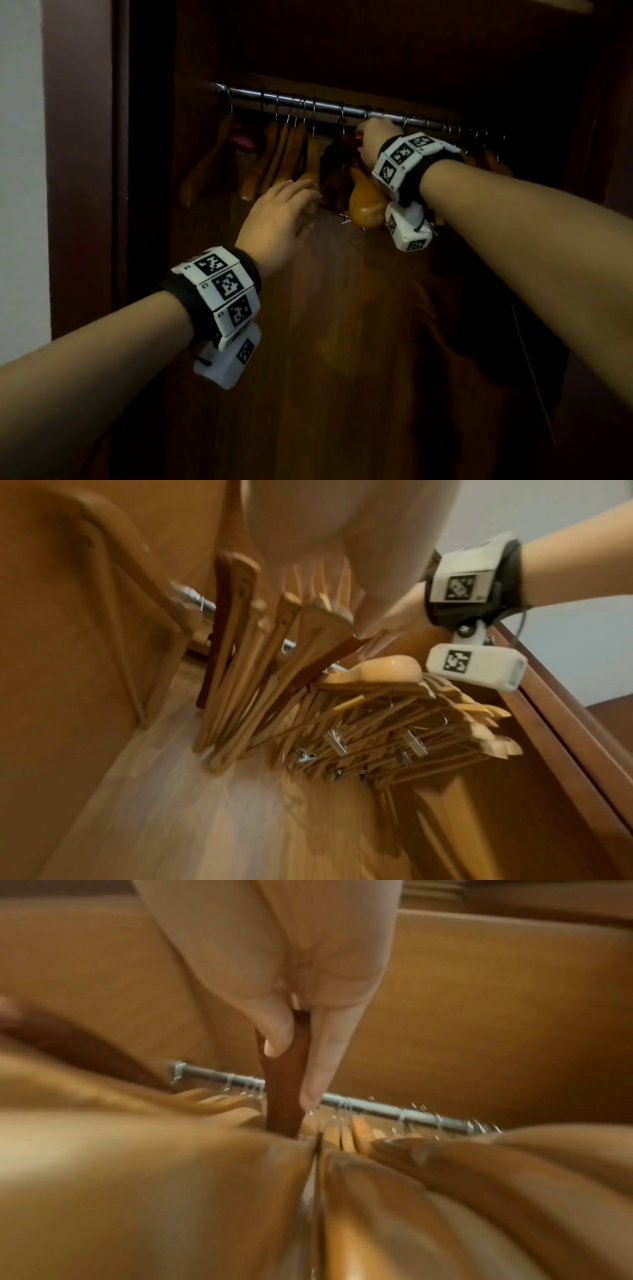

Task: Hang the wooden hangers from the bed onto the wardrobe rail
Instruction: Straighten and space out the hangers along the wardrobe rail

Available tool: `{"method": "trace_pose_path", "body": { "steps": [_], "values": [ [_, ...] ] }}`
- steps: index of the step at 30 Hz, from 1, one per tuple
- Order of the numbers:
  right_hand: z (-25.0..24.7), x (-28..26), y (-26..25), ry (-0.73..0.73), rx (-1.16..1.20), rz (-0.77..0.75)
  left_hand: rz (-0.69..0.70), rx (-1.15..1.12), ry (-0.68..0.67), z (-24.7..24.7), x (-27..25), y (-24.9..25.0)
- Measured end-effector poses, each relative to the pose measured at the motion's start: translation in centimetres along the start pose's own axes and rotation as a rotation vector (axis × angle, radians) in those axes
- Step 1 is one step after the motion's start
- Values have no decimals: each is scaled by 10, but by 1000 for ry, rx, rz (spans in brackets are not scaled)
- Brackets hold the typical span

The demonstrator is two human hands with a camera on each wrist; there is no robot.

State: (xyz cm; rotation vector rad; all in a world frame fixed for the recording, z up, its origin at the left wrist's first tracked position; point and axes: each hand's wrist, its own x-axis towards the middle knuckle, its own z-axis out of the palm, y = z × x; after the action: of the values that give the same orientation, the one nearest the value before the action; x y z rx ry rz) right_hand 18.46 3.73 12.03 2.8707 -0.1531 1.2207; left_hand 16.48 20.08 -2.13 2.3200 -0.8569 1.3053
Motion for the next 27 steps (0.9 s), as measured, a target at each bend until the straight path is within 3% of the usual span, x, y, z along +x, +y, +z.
{"method": "trace_pose_path", "body": {
  "steps": [11,27],
  "values": [
    [-1,-24,12,-72,-180,-197,-21,53,205,-14,3,3],
    [-13,-1,14,-81,-8,-123,15,-59,254,-36,8,-3]
  ]
}}
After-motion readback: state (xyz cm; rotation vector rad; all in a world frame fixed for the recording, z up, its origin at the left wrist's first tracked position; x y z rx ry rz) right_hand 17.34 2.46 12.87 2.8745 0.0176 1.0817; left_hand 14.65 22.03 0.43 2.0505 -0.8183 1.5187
